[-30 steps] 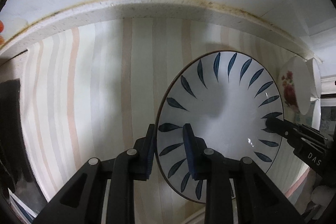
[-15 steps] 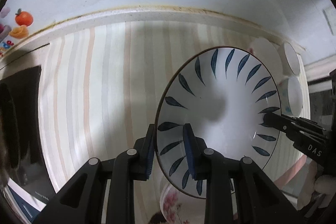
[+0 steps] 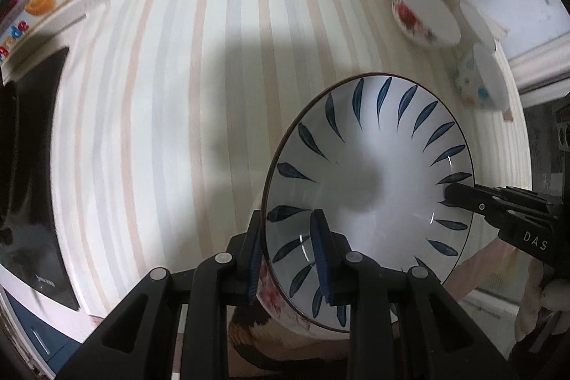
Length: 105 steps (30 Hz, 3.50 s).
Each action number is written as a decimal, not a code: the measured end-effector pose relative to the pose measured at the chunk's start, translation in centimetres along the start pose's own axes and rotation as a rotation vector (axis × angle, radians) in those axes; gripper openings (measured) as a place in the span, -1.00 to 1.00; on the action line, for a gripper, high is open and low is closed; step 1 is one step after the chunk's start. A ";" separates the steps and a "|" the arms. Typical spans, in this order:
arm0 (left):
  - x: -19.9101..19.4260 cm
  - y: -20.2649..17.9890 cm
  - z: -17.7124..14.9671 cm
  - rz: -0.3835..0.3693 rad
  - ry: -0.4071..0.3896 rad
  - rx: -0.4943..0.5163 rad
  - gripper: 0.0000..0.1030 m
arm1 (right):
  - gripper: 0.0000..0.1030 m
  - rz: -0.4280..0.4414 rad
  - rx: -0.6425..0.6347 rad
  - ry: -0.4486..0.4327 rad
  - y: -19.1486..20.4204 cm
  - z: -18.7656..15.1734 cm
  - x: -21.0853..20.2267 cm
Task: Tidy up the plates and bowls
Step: 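Lift the blue-leaf plate with both grippers onto the pink-rose plate stack, then open both grippers and withdraw from the plate stack, then move both grippers to the white bowls and grasp a bowl rim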
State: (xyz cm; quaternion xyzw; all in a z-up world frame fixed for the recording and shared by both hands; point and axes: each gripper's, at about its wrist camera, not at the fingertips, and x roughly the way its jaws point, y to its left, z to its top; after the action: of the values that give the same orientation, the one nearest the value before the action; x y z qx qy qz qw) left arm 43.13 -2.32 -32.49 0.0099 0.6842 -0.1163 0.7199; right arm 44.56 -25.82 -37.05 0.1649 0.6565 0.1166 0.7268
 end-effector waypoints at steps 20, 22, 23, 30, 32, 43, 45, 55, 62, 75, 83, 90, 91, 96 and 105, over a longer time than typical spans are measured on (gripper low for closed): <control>3.8 -0.6 -3.1 0.042 0.053 -0.001 -0.55 | -0.73 -0.046 0.001 0.070 -0.4 -3.5 4.5; 3.9 -0.7 -3.1 0.037 0.055 -0.009 -0.55 | -0.73 -0.054 -0.007 0.073 -0.2 -3.6 4.5; 3.7 -0.6 -2.9 0.035 0.056 -0.013 -0.55 | -0.72 -0.058 -0.007 0.074 0.0 -3.6 4.5; 4.0 0.0 -2.6 0.027 0.072 -0.033 -0.55 | -0.67 -0.052 0.001 0.105 0.2 -3.1 4.8; 4.1 0.2 -2.6 0.026 0.075 -0.039 -0.55 | -0.67 -0.047 0.002 0.115 0.1 -2.9 4.8; 4.2 0.9 -2.3 0.050 0.060 -0.097 -0.54 | -0.67 -0.018 -0.002 0.136 -0.4 -2.2 4.5; 4.2 1.0 -2.2 0.055 0.055 -0.107 -0.54 | -0.67 -0.017 -0.008 0.135 -0.4 -2.2 4.5; 1.6 0.6 -3.5 0.084 -0.008 -0.128 -0.54 | -0.66 -0.083 -0.065 0.095 1.2 -2.6 2.5; -3.6 -1.4 -6.4 0.101 -0.106 -0.088 -0.54 | -0.34 -0.121 -0.098 0.012 4.0 -4.7 -1.6; -12.6 -4.2 -13.0 0.077 -0.253 -0.035 0.14 | 0.64 -0.121 -0.083 -0.174 7.8 -12.6 -11.9; -15.4 -4.1 -15.6 0.076 -0.317 -0.031 0.69 | 0.76 -0.134 -0.089 -0.260 10.3 -17.0 -15.2; -16.0 -4.7 -15.6 0.050 -0.326 -0.028 0.69 | 0.81 -0.126 -0.087 -0.278 10.8 -17.9 -16.5; -16.1 -4.8 -15.3 0.047 -0.328 -0.031 0.70 | 0.82 -0.123 -0.080 -0.279 10.5 -17.7 -16.6; -16.0 -5.9 -11.9 0.058 -0.361 -0.038 0.70 | 0.82 -0.061 -0.030 -0.285 7.8 -15.0 -17.2; -12.9 -9.7 0.8 0.065 -0.378 -0.026 0.70 | 0.82 -0.018 0.080 -0.327 -1.1 -3.2 -17.9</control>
State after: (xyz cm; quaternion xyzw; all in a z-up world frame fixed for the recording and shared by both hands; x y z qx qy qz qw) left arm 41.72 -9.88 -18.34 0.0006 0.5376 -0.0841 0.8390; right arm 39.39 -33.49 -21.40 0.2044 0.5350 0.0554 0.8179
